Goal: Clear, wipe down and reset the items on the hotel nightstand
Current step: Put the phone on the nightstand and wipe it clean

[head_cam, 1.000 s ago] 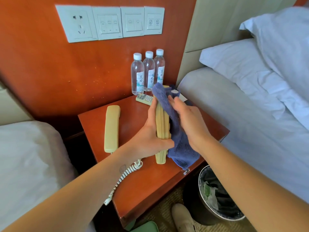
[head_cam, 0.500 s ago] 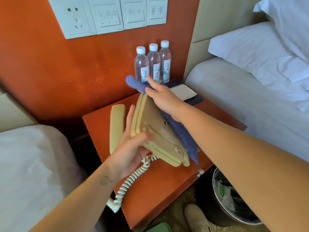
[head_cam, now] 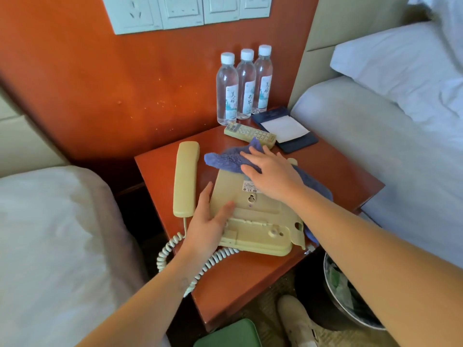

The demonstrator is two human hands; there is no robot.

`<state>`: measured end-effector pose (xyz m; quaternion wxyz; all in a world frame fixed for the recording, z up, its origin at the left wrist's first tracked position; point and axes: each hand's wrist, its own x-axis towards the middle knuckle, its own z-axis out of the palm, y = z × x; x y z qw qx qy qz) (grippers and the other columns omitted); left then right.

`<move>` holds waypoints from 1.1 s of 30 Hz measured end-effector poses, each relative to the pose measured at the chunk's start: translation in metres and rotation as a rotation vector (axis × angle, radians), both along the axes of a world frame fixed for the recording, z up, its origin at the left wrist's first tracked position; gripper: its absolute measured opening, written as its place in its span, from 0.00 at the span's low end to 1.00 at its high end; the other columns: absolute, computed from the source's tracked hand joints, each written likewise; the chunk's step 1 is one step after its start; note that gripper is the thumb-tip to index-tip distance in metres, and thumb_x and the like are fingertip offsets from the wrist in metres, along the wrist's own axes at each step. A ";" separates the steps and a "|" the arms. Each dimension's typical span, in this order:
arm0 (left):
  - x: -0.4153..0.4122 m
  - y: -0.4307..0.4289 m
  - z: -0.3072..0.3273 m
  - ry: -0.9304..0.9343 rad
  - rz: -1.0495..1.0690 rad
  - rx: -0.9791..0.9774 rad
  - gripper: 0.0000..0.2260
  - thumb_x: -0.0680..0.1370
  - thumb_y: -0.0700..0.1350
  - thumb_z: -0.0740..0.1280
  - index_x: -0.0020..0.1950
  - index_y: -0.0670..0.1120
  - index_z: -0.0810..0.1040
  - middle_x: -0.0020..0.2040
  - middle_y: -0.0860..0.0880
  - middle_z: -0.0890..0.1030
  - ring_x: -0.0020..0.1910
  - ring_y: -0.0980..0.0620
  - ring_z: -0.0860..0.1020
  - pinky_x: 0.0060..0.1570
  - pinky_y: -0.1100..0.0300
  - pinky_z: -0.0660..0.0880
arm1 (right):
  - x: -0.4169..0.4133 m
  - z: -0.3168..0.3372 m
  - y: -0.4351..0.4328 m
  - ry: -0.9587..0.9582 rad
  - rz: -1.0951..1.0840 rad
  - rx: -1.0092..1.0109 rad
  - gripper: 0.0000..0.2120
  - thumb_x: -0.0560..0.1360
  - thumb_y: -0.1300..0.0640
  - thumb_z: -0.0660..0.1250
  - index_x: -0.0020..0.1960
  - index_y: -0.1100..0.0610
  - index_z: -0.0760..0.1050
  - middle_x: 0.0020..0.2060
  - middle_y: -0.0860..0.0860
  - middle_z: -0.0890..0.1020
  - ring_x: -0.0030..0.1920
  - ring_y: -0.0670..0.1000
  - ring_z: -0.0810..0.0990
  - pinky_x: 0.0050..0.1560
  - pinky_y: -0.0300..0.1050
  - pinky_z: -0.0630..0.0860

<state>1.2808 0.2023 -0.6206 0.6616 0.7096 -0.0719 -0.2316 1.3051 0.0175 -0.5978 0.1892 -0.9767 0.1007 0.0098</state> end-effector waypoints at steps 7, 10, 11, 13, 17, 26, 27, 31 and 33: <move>-0.003 0.003 -0.007 0.020 0.050 -0.081 0.17 0.80 0.43 0.66 0.68 0.55 0.73 0.57 0.57 0.82 0.56 0.61 0.79 0.51 0.66 0.76 | -0.071 0.006 0.029 -0.058 0.039 0.168 0.21 0.82 0.49 0.56 0.75 0.46 0.64 0.75 0.42 0.63 0.76 0.47 0.56 0.71 0.49 0.61; -0.005 0.004 -0.004 0.024 0.001 -0.074 0.17 0.80 0.43 0.65 0.68 0.57 0.73 0.58 0.59 0.81 0.56 0.63 0.79 0.49 0.70 0.75 | -0.087 0.003 0.029 -0.062 0.051 0.125 0.21 0.83 0.49 0.55 0.76 0.45 0.61 0.76 0.41 0.60 0.77 0.47 0.52 0.72 0.48 0.58; -0.005 0.005 -0.003 0.025 -0.001 -0.065 0.16 0.80 0.44 0.65 0.66 0.58 0.73 0.56 0.59 0.82 0.54 0.63 0.79 0.46 0.72 0.75 | -0.084 0.002 0.028 -0.048 0.051 0.095 0.21 0.83 0.49 0.54 0.76 0.45 0.61 0.77 0.42 0.59 0.78 0.48 0.50 0.73 0.48 0.57; -0.006 0.005 -0.002 0.019 0.007 -0.046 0.15 0.80 0.45 0.65 0.66 0.57 0.74 0.56 0.56 0.82 0.52 0.60 0.80 0.46 0.70 0.76 | -0.073 0.001 0.027 -0.012 0.038 0.039 0.22 0.84 0.50 0.51 0.77 0.48 0.59 0.78 0.44 0.56 0.78 0.51 0.47 0.75 0.49 0.52; -0.003 0.003 -0.004 -0.002 0.013 -0.060 0.17 0.81 0.44 0.65 0.69 0.56 0.70 0.55 0.56 0.82 0.47 0.64 0.81 0.41 0.70 0.76 | -0.051 -0.003 0.020 0.029 -0.004 -0.048 0.23 0.85 0.50 0.48 0.79 0.50 0.55 0.79 0.46 0.52 0.78 0.55 0.43 0.76 0.51 0.47; -0.002 -0.002 -0.010 -0.057 0.015 -0.029 0.19 0.82 0.45 0.63 0.73 0.52 0.65 0.59 0.56 0.78 0.50 0.68 0.79 0.46 0.71 0.77 | -0.040 -0.006 0.023 -0.123 -0.087 -0.113 0.21 0.84 0.54 0.52 0.76 0.57 0.61 0.76 0.51 0.62 0.76 0.55 0.55 0.71 0.50 0.55; -0.002 -0.002 -0.010 -0.069 0.010 -0.028 0.17 0.82 0.44 0.62 0.70 0.53 0.67 0.57 0.56 0.78 0.47 0.70 0.78 0.44 0.73 0.75 | -0.051 -0.008 0.030 -0.162 -0.059 -0.081 0.21 0.83 0.55 0.53 0.75 0.56 0.63 0.75 0.50 0.64 0.76 0.53 0.56 0.71 0.48 0.57; -0.002 -0.003 -0.011 -0.088 -0.001 -0.038 0.18 0.82 0.44 0.62 0.71 0.55 0.65 0.60 0.57 0.77 0.51 0.68 0.77 0.45 0.75 0.73 | -0.061 -0.014 0.031 -0.142 0.018 -0.053 0.21 0.84 0.54 0.52 0.76 0.55 0.61 0.76 0.49 0.63 0.77 0.52 0.53 0.72 0.47 0.57; -0.001 -0.004 -0.010 -0.061 0.010 -0.054 0.21 0.82 0.44 0.63 0.74 0.54 0.63 0.60 0.55 0.78 0.51 0.63 0.79 0.43 0.72 0.75 | -0.036 -0.009 0.018 -0.121 -0.023 -0.097 0.21 0.84 0.55 0.52 0.76 0.57 0.61 0.76 0.51 0.61 0.76 0.54 0.55 0.70 0.48 0.59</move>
